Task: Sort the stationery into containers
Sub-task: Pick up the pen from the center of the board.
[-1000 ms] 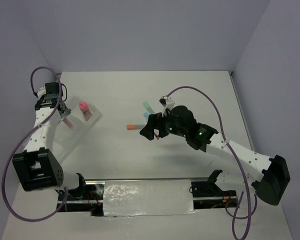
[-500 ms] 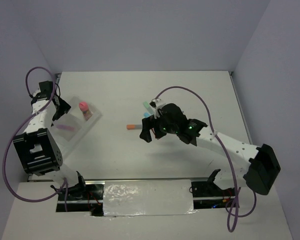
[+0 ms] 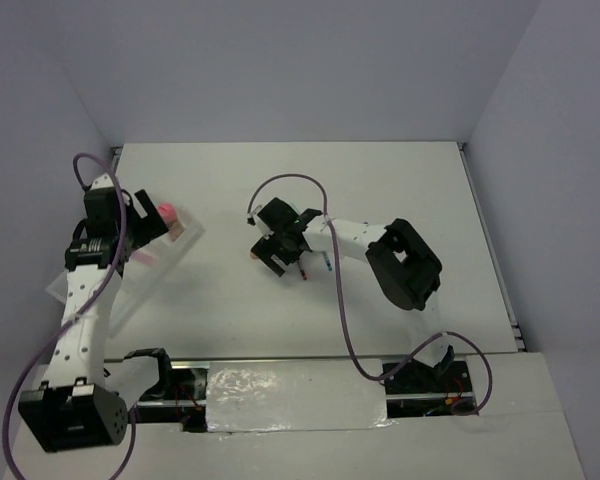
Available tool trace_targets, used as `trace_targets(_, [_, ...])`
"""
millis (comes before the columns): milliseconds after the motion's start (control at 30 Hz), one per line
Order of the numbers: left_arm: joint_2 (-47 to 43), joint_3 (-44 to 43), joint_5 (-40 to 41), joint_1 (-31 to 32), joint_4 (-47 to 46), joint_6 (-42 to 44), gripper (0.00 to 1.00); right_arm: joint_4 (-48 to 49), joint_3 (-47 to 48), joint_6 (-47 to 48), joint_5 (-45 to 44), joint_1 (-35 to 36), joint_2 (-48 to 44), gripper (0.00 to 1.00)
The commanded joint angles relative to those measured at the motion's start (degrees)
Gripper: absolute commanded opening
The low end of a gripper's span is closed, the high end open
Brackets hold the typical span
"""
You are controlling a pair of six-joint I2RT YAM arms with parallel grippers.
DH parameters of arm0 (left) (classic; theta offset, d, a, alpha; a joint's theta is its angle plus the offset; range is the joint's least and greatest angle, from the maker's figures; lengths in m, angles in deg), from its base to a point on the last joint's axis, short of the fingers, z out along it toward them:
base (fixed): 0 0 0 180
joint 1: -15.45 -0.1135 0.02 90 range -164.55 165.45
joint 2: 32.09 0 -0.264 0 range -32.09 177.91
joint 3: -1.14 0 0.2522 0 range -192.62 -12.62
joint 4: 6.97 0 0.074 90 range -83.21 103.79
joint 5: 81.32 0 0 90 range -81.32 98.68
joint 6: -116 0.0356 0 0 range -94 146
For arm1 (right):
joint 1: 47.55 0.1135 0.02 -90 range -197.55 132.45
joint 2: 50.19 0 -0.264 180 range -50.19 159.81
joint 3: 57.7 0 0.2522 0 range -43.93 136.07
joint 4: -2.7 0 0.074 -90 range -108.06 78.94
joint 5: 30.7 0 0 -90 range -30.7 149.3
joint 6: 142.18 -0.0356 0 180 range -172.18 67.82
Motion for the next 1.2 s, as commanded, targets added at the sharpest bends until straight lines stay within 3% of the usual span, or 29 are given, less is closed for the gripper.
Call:
trace_targets(0, [-4.21,6.09,-4.14,0.12,-2.20,3.33,0.99,-4.58,7.23,7.46,1.07,0.53,3.98,0.94])
trace_targets(167, [-6.23,6.73,-4.14,1.18,-2.03,4.13,0.99,-4.67,9.09,8.08,1.88,1.31,6.18,0.92])
trace_targets(467, [-6.32,7.26,-5.55,1.70,-2.47,4.39,0.99,-1.70,9.10,7.90,-3.83,4.57,1.35,0.92])
trace_targets(600, [-7.03,7.43,-4.94,2.06,-2.38,4.22,0.99,-1.43,9.88,8.70,-0.33,5.89,0.20,0.92])
trace_targets(833, [-9.13,7.69,-3.44,2.58,-2.11,3.86,0.99,-9.07,16.30,6.24,5.91,2.91,7.41,0.87])
trace_targets(1100, [-9.49,7.70,-3.61,2.76,-2.38,3.86,0.99,-7.14,15.25,6.41,8.64,1.14,8.11,0.87])
trace_targets(1167, [-9.75,7.70,-3.44,2.85,-2.20,3.78,0.99,-8.80,16.91,6.50,10.13,0.62,10.04,0.81])
